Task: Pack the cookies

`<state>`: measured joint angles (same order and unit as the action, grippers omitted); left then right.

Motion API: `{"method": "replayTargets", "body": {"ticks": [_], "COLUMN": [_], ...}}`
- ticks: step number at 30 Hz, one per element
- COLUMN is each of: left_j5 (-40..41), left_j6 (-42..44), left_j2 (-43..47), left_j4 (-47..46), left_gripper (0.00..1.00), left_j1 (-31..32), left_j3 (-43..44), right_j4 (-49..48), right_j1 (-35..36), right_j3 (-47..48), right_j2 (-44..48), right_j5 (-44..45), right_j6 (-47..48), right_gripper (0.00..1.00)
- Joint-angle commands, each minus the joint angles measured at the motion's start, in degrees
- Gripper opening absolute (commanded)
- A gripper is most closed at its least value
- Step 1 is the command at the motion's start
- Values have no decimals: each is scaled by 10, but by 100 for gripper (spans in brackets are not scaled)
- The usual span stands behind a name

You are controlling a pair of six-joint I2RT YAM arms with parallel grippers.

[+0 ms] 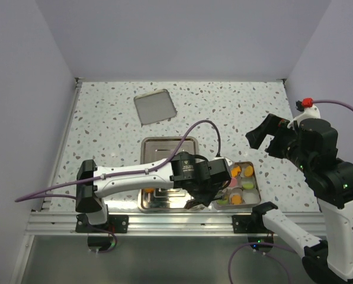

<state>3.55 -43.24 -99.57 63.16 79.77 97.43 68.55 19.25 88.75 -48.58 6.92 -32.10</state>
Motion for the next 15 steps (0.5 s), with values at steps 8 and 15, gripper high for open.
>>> {"method": "replayTargets", "body": {"ticks": [8,15], "left_j5": [-12,10], "left_j6": [22,27], "left_j2": [-37,-48], "left_j4": [-37,-12], "left_gripper": [35,44], "left_j1": [7,7], "left_j3": [54,75], "right_j4": [-11,-11], "right_j1": [3,3], "right_j3": [7,7], "right_j2": [5,3], "right_j5": [17,18], "right_j6": [4,7], "right_gripper": [99,99]}}
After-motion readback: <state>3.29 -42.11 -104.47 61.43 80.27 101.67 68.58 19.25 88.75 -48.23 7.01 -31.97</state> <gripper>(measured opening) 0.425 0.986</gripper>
